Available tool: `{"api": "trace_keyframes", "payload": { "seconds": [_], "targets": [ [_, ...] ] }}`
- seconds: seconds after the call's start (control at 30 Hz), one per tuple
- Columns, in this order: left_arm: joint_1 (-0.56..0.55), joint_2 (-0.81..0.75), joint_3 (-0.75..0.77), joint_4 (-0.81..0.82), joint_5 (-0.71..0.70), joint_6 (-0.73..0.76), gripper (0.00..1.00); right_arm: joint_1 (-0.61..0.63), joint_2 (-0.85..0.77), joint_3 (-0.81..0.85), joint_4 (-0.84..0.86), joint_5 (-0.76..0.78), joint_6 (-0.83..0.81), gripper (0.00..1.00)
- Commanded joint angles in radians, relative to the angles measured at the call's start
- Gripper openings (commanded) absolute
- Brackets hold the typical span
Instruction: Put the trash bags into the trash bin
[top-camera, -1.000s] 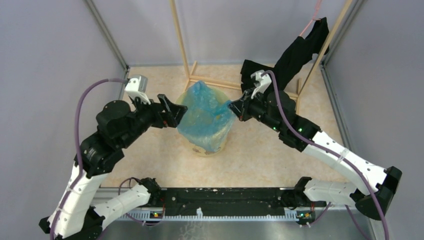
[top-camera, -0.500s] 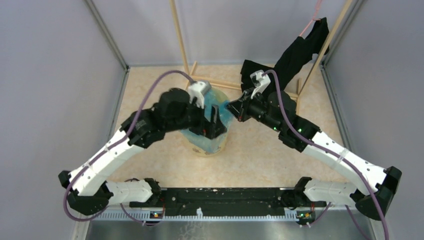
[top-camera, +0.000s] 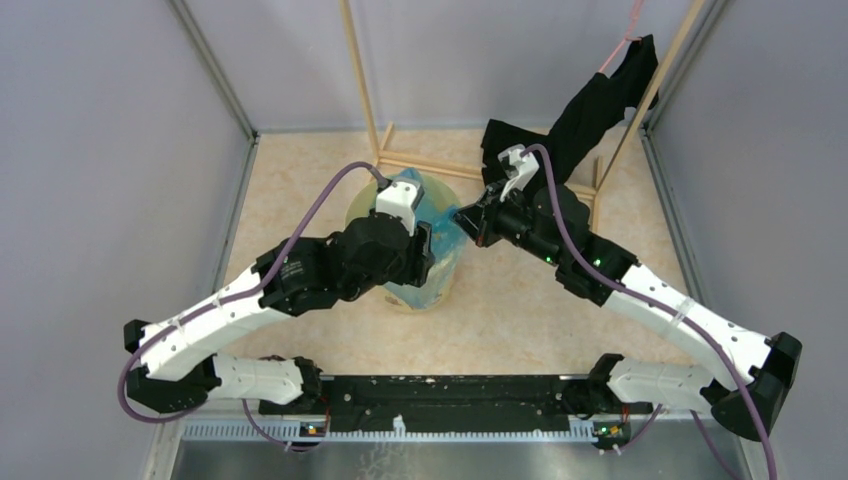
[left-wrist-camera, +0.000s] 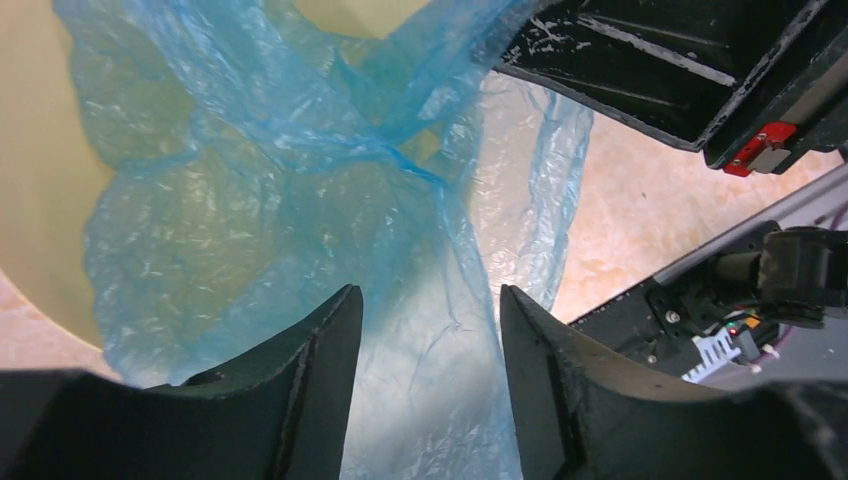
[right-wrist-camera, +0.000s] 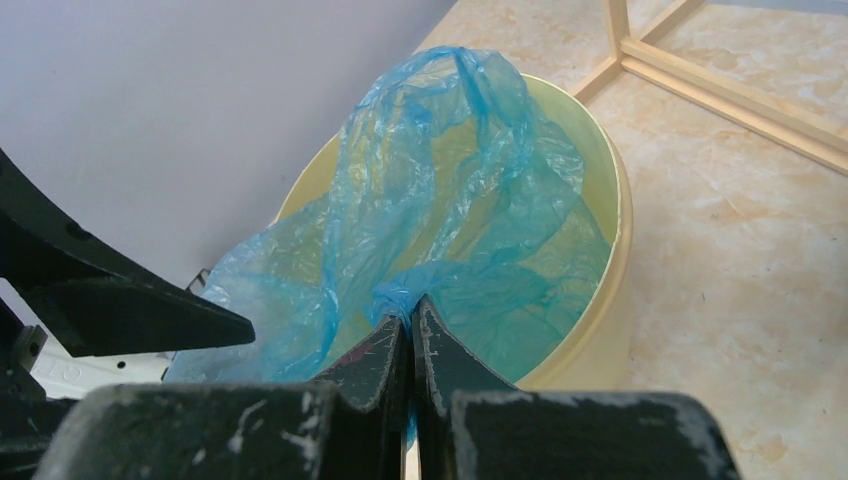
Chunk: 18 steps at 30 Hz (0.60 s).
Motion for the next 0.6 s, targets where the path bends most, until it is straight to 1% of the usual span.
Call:
{"api": "trace_keyframes", "payload": {
  "seconds": [0.0, 0.1, 0.13, 0.2, 0.23, 0.3, 0.33, 0.37, 0.47, 0.57],
  "targets": [
    [-0.005, -0.040, 0.007, 0.016, -0.088, -0.004, 0.59, 0.000, -0.025, -0.006, 0.040, -0.001, -0.015, 0.00],
    [-0.005, -0.036, 0.004, 0.004, -0.085, 0.001, 0.59, -0.001, -0.022, -0.008, 0.041, -0.001, -0.015, 0.00],
    [-0.005, -0.026, 0.003, 0.001, -0.076, 0.000, 0.61, -0.001, -0.022, -0.010, 0.042, -0.001, -0.014, 0.00],
    [-0.005, -0.009, -0.005, 0.004, -0.051, 0.002, 0.69, 0.000, -0.022, -0.016, 0.050, -0.001, -0.010, 0.00],
    [-0.005, -0.003, -0.011, 0.007, -0.045, 0.005, 0.72, -0.001, -0.022, -0.018, 0.052, -0.001, -0.008, 0.00],
    [-0.005, 0.001, -0.024, 0.012, -0.051, 0.016, 0.73, 0.000, -0.019, -0.021, 0.054, -0.001, -0.004, 0.00],
    [-0.005, 0.002, -0.033, 0.015, -0.067, 0.026, 0.72, 0.000, -0.019, -0.020, 0.054, -0.002, -0.003, 0.00],
    [-0.005, 0.002, -0.039, 0.013, -0.088, 0.032, 0.68, -0.001, -0.019, -0.021, 0.054, -0.003, -0.002, 0.00],
    [-0.005, 0.009, -0.042, -0.008, -0.156, 0.045, 0.48, -0.001, -0.021, -0.020, 0.045, -0.001, -0.003, 0.00],
    [0.008, 0.012, -0.042, -0.004, -0.168, 0.058, 0.32, -0.001, -0.023, -0.014, 0.029, 0.021, -0.010, 0.00]
  ]
}}
